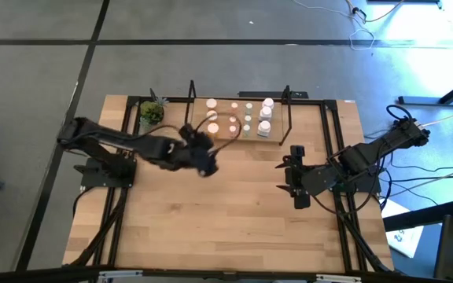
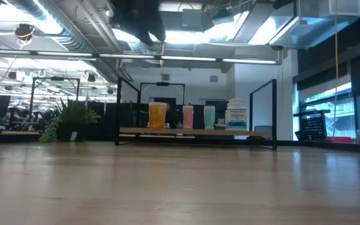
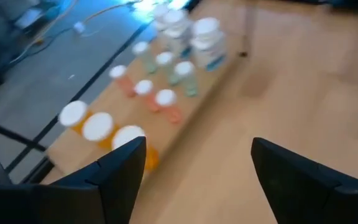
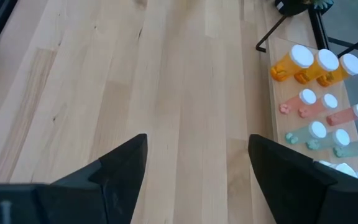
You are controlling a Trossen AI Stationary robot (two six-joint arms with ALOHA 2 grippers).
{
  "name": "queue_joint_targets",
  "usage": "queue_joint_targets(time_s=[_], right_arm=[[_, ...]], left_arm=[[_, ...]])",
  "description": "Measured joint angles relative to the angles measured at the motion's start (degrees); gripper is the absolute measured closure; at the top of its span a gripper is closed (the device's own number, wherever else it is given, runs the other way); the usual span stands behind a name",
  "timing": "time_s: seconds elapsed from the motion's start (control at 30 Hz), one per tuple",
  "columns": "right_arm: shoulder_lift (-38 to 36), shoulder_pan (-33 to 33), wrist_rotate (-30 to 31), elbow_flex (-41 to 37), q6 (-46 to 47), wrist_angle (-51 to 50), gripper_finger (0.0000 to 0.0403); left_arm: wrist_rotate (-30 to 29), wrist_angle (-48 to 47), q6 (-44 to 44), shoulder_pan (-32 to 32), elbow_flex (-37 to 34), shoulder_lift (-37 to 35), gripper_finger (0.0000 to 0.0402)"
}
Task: Pick and place medicine bottles onto shelf by color
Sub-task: Return to Home Position
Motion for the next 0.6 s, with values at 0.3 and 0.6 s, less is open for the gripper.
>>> queue_joint_targets(time_s=[0.3,0.6], right_arm=[[0.0,0.0,0.0,0.0,0.0,0.4,0.0122],[0.0,0.0,0.0,0.0,0.0,0.4,0.0122]], left_arm=[[-4.8,-8.8,-4.0,-14.0,-0.1,-6.1,0.0113],[-14.7,-15.7,-8.8,-25.0,0.0,-8.9,0.0113]])
